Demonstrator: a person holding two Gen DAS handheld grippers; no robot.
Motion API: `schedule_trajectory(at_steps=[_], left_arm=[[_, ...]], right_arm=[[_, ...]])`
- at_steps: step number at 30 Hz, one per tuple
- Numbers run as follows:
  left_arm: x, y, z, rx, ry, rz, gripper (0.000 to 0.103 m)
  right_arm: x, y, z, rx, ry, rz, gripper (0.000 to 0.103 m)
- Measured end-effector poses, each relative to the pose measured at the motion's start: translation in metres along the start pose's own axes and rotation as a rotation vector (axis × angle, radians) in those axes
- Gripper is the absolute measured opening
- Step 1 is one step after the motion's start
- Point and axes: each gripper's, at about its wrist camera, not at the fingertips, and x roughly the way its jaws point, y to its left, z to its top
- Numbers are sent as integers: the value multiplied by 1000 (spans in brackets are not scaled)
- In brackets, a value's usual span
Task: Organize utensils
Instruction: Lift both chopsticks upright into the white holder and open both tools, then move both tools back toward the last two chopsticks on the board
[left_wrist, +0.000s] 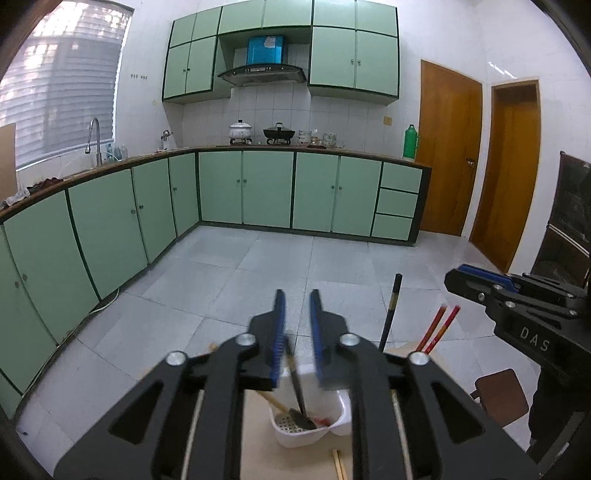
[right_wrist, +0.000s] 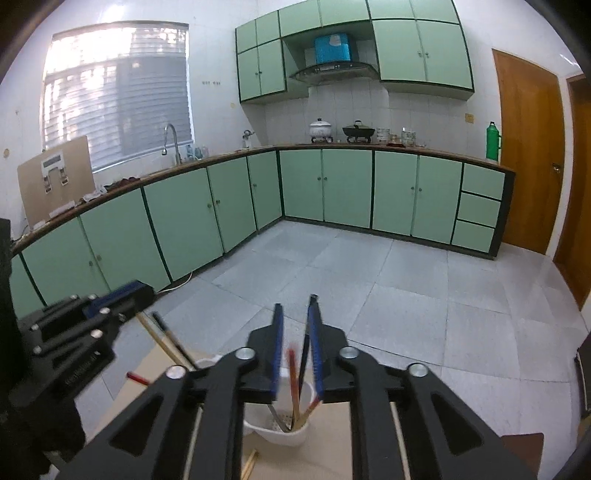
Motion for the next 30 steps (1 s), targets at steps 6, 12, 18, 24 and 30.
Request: schedule_trajectory(at_steps=[6, 12, 18, 24, 30], left_arm=[[-40, 7, -2, 5, -36, 7, 38], [-85, 8, -39, -5, -35, 0, 61], [-114, 5, -102, -6, 9, 2, 74], [-130, 7, -163, -8, 99, 8, 81], [-138, 10, -213, -5, 184, 30, 85]], right_arm=[[-32, -12, -10, 16, -45, -68, 58], [-74, -22, -49, 53, -62, -88, 83], [-105, -22, -108, 93, -47, -79, 97], [-124, -11, -153, 95, -17, -87, 97], [-124, 7, -193, 113, 51, -85, 97]])
